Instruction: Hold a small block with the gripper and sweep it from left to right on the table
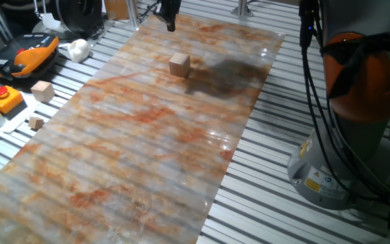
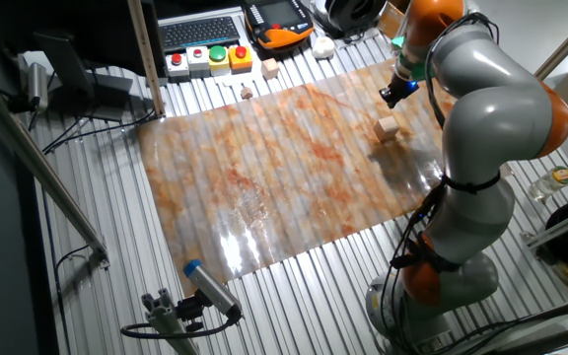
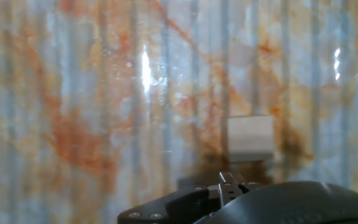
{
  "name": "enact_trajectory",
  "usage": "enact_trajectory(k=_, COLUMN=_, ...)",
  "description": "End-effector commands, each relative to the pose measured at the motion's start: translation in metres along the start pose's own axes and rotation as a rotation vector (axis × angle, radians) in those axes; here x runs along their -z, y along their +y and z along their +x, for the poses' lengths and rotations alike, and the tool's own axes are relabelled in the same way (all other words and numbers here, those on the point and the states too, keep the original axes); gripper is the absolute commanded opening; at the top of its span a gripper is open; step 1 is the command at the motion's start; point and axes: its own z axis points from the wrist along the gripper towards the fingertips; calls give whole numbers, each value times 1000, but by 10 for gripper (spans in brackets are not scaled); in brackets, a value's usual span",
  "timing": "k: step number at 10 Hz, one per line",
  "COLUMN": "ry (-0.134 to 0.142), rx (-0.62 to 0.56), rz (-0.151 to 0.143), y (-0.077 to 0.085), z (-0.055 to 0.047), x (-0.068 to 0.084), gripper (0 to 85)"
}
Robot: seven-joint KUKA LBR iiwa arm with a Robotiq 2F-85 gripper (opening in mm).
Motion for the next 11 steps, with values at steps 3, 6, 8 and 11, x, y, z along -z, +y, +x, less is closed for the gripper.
enact_trajectory(k=3, ry=-32, rx=38, rz=-40, y=-26, z=4, x=-21, gripper=0)
enact_trajectory(k=6, ry=-26, rx=52, rz=-45, y=-36, z=10, x=-31, gripper=0)
enact_trajectory(k=8, ry=-15, rx=59, rz=-34, y=-45, z=15, x=-42, gripper=0)
enact_trajectory(k=11, ry=-2, rx=70, rz=32, y=-50, z=17, x=-49, gripper=0)
